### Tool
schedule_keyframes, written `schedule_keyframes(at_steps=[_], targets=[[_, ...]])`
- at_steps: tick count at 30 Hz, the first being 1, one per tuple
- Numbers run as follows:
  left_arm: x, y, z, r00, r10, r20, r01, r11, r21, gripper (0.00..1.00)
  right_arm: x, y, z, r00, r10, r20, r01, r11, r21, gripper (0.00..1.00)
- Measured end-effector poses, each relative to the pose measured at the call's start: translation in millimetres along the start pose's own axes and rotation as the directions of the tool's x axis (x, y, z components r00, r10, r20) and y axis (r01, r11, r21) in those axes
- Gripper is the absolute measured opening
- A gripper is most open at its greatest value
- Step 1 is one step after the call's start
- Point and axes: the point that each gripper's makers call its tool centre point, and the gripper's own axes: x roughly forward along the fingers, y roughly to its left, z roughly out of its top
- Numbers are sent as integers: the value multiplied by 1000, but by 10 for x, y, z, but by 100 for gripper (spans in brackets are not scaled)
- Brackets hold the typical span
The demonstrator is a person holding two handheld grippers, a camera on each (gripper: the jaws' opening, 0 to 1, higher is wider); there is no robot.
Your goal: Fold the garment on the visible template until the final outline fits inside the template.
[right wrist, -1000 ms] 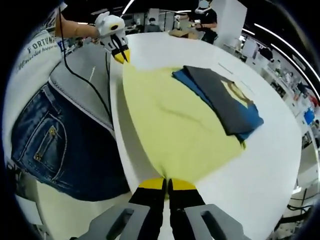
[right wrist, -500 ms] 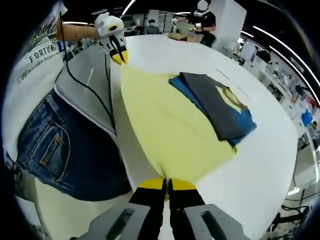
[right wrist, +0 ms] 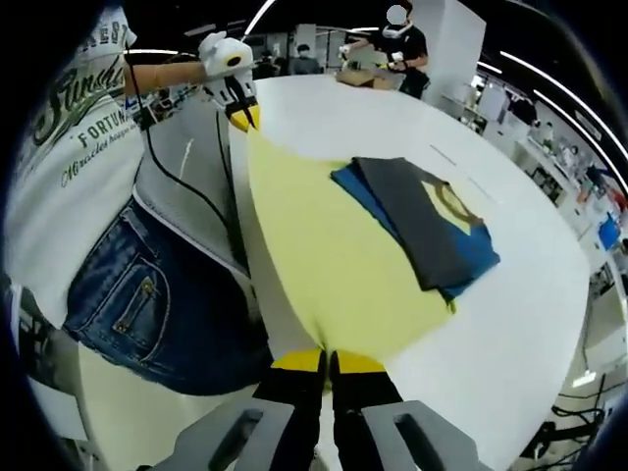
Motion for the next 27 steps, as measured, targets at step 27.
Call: schedule_keyframes(at_steps=[27], targets=[[-239,219,288,999,22,41,-20,999,-35,0,-237,-351,329,998,-59,38,63,992,-106,0]])
